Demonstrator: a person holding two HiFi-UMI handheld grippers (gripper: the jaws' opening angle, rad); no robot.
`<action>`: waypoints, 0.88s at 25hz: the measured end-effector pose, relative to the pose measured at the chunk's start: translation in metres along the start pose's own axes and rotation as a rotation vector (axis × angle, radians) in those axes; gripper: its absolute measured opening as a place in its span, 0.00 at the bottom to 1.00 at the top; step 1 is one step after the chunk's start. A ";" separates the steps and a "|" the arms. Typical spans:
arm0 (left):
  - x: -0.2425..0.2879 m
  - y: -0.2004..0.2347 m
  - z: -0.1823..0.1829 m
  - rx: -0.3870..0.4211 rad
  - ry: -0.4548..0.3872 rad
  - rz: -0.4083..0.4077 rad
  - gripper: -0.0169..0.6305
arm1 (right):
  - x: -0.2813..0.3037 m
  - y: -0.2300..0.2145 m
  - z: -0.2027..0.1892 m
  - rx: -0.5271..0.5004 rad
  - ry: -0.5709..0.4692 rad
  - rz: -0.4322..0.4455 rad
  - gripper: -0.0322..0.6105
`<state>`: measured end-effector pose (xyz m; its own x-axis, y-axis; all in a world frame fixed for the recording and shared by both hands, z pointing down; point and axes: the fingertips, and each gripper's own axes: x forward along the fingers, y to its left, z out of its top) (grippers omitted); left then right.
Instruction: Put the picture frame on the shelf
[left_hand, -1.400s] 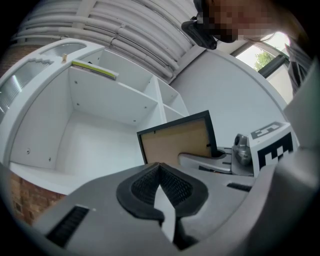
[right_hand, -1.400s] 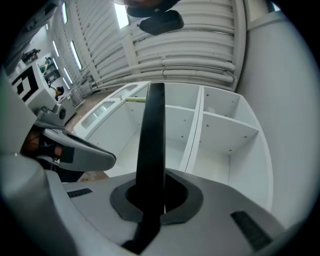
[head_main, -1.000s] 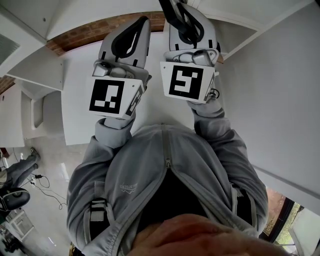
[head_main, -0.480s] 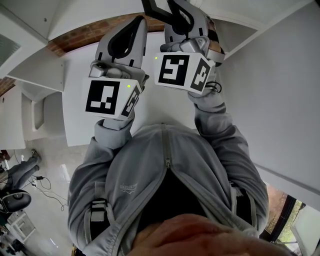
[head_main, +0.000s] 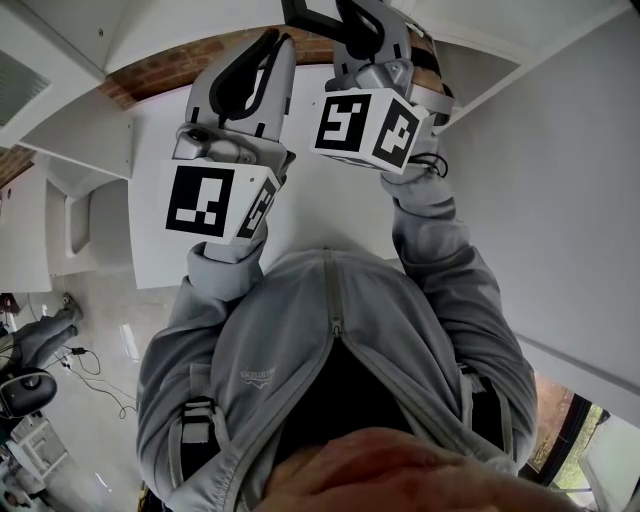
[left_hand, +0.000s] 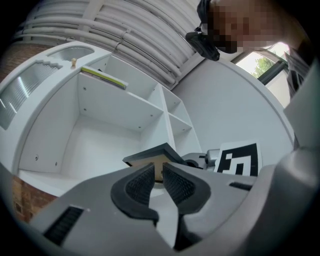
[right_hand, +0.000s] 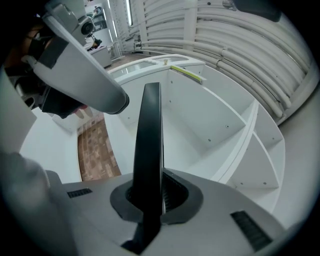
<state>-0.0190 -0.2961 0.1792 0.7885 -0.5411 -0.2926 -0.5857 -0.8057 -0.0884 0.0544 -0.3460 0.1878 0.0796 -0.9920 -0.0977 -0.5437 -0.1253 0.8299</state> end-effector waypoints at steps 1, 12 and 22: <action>0.000 0.000 0.001 -0.001 -0.004 -0.004 0.12 | 0.001 0.001 0.000 -0.007 0.001 0.002 0.10; -0.001 -0.001 0.011 -0.012 -0.035 -0.017 0.19 | 0.005 0.006 0.001 -0.068 0.000 0.007 0.10; -0.001 0.009 0.004 -0.015 -0.012 0.003 0.15 | 0.002 0.012 0.001 -0.021 -0.012 0.069 0.14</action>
<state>-0.0254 -0.3017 0.1749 0.7842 -0.5407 -0.3045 -0.5852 -0.8076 -0.0732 0.0470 -0.3499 0.1965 0.0326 -0.9984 -0.0458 -0.5298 -0.0561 0.8462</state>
